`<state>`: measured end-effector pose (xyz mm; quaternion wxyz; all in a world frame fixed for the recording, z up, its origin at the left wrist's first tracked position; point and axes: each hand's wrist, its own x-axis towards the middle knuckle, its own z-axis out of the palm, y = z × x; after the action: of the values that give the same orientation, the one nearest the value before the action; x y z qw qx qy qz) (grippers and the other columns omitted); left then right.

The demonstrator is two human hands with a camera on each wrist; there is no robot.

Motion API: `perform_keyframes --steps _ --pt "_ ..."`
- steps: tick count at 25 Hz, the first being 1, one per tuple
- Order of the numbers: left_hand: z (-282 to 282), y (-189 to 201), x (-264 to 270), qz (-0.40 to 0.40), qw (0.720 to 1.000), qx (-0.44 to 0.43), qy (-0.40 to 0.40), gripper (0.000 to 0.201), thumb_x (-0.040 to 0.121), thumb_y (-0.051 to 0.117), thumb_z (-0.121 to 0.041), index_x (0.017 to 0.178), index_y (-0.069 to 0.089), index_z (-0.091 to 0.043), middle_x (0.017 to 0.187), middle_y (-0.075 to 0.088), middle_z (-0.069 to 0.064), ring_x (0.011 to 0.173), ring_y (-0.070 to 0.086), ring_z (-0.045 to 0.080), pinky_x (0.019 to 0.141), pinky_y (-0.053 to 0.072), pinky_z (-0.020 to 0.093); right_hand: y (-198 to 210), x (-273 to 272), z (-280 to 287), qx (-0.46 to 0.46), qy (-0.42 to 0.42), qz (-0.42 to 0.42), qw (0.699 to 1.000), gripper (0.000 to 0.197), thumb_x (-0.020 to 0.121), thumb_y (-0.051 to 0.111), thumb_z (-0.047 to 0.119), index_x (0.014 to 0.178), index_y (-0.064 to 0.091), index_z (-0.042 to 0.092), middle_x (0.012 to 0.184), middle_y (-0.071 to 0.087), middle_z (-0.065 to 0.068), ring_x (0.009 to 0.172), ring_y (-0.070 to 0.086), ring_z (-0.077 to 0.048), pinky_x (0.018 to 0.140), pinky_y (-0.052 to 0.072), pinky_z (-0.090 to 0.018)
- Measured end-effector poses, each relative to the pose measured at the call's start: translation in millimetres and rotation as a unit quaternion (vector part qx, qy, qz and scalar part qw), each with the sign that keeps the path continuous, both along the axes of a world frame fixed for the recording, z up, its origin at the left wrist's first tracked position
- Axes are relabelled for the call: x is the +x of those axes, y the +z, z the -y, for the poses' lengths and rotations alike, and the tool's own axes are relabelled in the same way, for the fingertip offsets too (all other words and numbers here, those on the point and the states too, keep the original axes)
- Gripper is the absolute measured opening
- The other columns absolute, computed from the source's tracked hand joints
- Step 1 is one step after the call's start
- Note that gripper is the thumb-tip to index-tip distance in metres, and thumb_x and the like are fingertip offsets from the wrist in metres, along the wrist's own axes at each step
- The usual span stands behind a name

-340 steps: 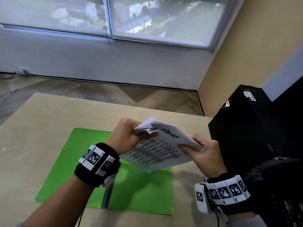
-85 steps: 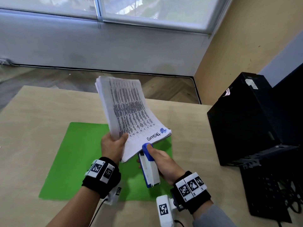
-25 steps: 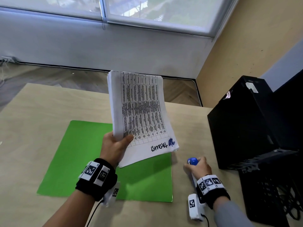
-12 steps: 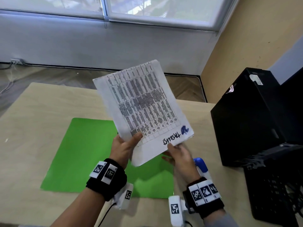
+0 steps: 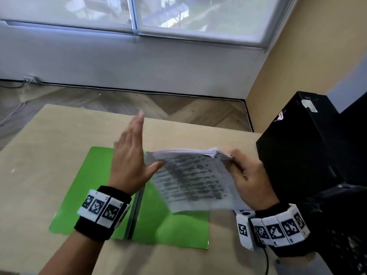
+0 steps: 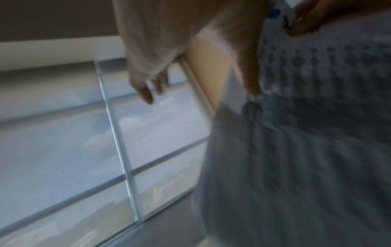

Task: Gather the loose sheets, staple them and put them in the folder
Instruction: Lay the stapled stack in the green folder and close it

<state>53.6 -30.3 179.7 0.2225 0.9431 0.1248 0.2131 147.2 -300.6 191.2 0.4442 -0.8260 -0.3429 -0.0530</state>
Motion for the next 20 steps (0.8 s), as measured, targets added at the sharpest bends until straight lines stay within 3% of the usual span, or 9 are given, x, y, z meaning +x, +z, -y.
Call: perform_keyframes --steps 1,3,6,9,11,13,15,17,20 --pt "0.3 4.3 5.6 -0.047 0.996 0.004 -0.077 0.095 0.065 0.085 -0.042 0.144 0.039 -0.016 0.139 0.054 0.006 0.123 0.051 0.011 0.104 0.042 0.04 2.3 -1.7 -1.2 -0.02 0.038 -0.01 0.999 0.011 0.095 0.053 0.015 0.094 0.064 0.013 0.064 0.059 0.004 0.057 0.053 0.0 0.052 0.044 -0.028" --pt "4.1 3.7 10.3 -0.15 0.969 -0.064 -0.186 0.021 0.075 0.081 -0.034 0.088 0.066 -0.027 0.077 0.068 -0.007 0.065 0.055 -0.006 0.063 0.046 0.025 5.5 -6.2 -6.0 -0.039 0.081 -0.039 0.995 0.009 0.097 0.055 0.019 0.094 0.063 0.018 0.065 0.06 0.001 0.057 0.056 -0.009 0.052 0.046 -0.034" --pt "3.3 -14.0 3.2 -0.134 0.943 -0.246 -0.177 0.039 0.083 0.075 -0.023 0.053 0.05 -0.024 0.046 0.041 -0.011 0.042 0.033 0.004 0.045 0.028 0.021 -0.6 3.6 2.3 -0.02 0.005 -0.087 0.996 0.007 0.091 0.066 0.028 0.096 0.064 0.024 0.069 0.067 0.006 0.062 0.064 -0.002 0.054 0.052 -0.027" --pt "-9.7 -29.9 -9.1 -0.066 0.868 -0.488 -0.064 0.025 0.077 0.079 -0.011 0.061 0.06 -0.009 0.054 0.051 -0.004 0.046 0.044 0.01 0.046 0.037 0.019 -24.6 16.7 16.1 0.037 -0.08 -0.242 0.966 0.048 0.074 0.077 0.047 0.106 0.066 0.014 0.08 0.075 0.0 0.075 0.072 -0.009 0.067 0.058 -0.026" --pt "-11.0 -37.3 -12.7 -0.033 0.779 -0.626 0.003 0.024 0.075 0.077 -0.009 0.082 0.065 0.011 0.067 0.061 0.013 0.053 0.056 0.018 0.051 0.051 0.024 -45.4 8.5 9.0 0.114 -0.072 -0.43 0.893 0.079 0.061 0.08 0.059 0.117 0.063 0.006 0.088 0.078 -0.004 0.078 0.073 -0.014 0.068 0.059 -0.028" --pt "-9.2 -43.7 -11.9 -0.016 0.722 -0.69 0.051 0.015 0.083 0.069 0.0 0.087 0.06 0.011 0.065 0.063 0.014 0.051 0.059 0.022 0.046 0.053 0.026 -62.1 -13.9 -7.7 0.149 -0.045 -0.545 0.824 0.07 0.071 0.072 0.062 0.116 0.065 0.008 0.092 0.078 -0.008 0.077 0.074 -0.014 0.062 0.058 -0.024" --pt "-9.9 -54.2 -10.1 -0.015 0.702 -0.704 0.103 0.009 0.085 0.064 0.002 0.087 0.057 0.006 0.061 0.061 0.01 0.045 0.059 0.018 0.042 0.051 0.026 -76.0 -36.2 -21.8 0.166 -0.038 -0.605 0.778 0.049 0.093 0.049 0.053 0.112 0.067 0.011 0.091 0.078 -0.005 0.079 0.075 -0.012 0.062 0.058 -0.023" --pt "-14.6 -72.2 -7.6 -0.025 0.697 -0.704 0.134 0.034 0.077 0.072 -0.005 0.1 0.055 0.014 0.071 0.062 0.014 0.056 0.06 0.021 0.049 0.053 0.031 -95.2 -47.1 -28.8 0.169 -0.033 -0.617 0.768 0.046 0.1 0.043 0.048 0.121 0.065 0.014 0.109 0.076 -0.007 0.1 0.073 -0.022 0.082 0.058 -0.036" --pt "-19.8 -104.4 -2.1 -0.077 0.738 -0.659 0.122 0.04 0.082 0.072 -0.005 0.114 0.053 0.01 0.095 0.065 0.018 0.072 0.061 0.021 0.056 0.055 0.028 -136.1 -43.4 -30.2 0.071 -0.108 -0.525 0.841 0.026 0.099 0.056 0.029 0.118 0.066 0.016 0.109 0.075 -0.009 0.102 0.071 -0.03 0.092 0.055 -0.052"
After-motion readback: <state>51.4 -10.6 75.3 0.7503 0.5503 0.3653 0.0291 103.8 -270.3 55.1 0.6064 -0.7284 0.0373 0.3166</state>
